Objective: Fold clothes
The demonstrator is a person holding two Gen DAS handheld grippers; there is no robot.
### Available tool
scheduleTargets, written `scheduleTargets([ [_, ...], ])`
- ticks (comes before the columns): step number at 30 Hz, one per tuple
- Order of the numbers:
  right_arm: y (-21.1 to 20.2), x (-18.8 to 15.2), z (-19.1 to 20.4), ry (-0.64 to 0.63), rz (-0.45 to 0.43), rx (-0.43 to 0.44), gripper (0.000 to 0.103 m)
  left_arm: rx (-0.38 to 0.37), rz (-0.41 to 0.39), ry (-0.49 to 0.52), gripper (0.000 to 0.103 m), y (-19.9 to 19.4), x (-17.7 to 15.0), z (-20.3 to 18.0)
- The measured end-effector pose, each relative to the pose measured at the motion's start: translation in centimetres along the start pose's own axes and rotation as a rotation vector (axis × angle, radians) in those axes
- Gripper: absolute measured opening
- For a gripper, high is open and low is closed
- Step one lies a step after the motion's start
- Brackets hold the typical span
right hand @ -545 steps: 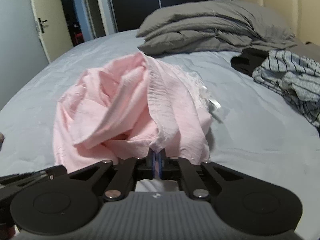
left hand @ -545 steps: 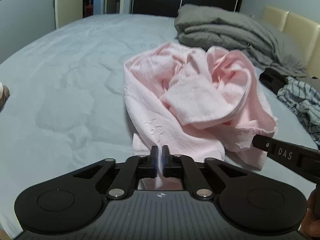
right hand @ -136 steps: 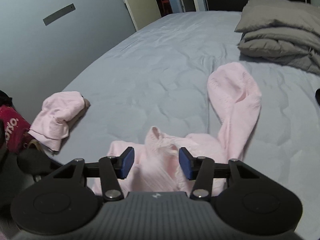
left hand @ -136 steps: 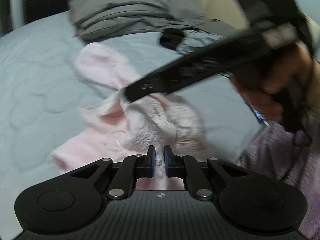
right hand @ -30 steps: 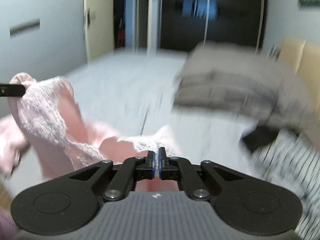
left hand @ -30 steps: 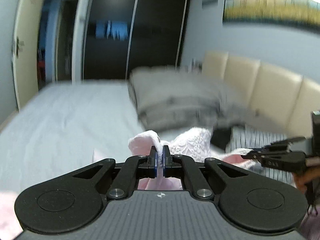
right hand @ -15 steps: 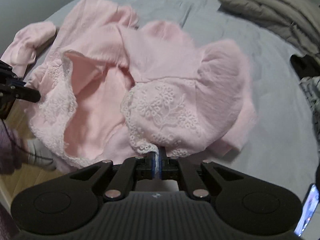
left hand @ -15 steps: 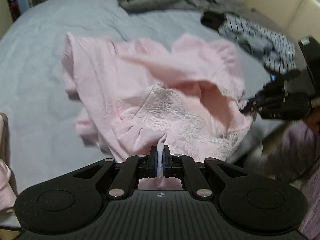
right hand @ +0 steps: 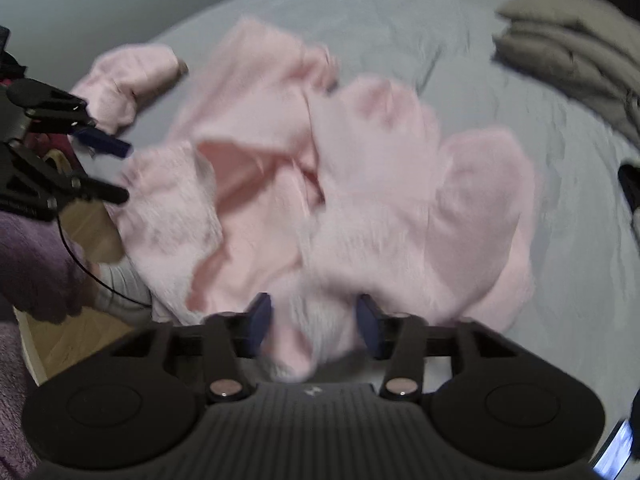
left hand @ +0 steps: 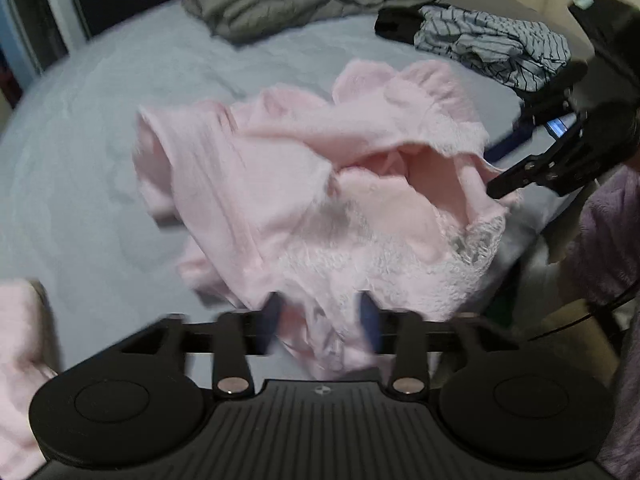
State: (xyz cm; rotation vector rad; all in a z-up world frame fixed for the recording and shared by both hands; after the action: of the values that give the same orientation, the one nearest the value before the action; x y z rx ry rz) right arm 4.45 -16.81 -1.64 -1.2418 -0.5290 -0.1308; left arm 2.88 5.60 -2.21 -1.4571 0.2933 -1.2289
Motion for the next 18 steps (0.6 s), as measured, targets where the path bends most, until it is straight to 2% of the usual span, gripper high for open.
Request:
scheduleTargets([
  [3,-1.2,1.3,0.2,-0.060,-0.055,0.022,0.049,0.018,-0.030,0.035,0.056,-0.3,0.9,0.0],
  [6,-2.0,2.7,0.4,-0.135,-0.110,0.011,0.049,0.014,-0.022,0.053,0.057,0.8,1.4,-0.1],
  [9,-1.8,3.5,0.7,-0.259,-0.130,-0.024,0.049,0.006,-0.009,0.083,0.057,2.1,1.8,-0.2],
  [13,-0.2,4.1,0.2,-0.396,-0.122,-0.070,0.049,0.006,0.019,0.123,0.057,3.9,1.4,-0.2],
  [18,1.5,5.1,-1.5,-0.430,-0.090,-0.099,0.050,-0.015,0.049,0.103,0.057,5.6,0.7,0.2],
])
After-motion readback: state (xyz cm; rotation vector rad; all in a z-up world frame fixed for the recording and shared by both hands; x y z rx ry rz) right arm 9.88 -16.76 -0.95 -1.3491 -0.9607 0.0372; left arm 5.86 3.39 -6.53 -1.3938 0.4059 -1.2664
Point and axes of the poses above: each gripper's, at about its wrist camera, not at the fingertips, and y roughly the way its jaws point, z to its left, x to its top, the point moved 3 cm from there along y, roughly the way its jaws point, and after that the axes turned 13 degrees about y, right-handed, at the moved point
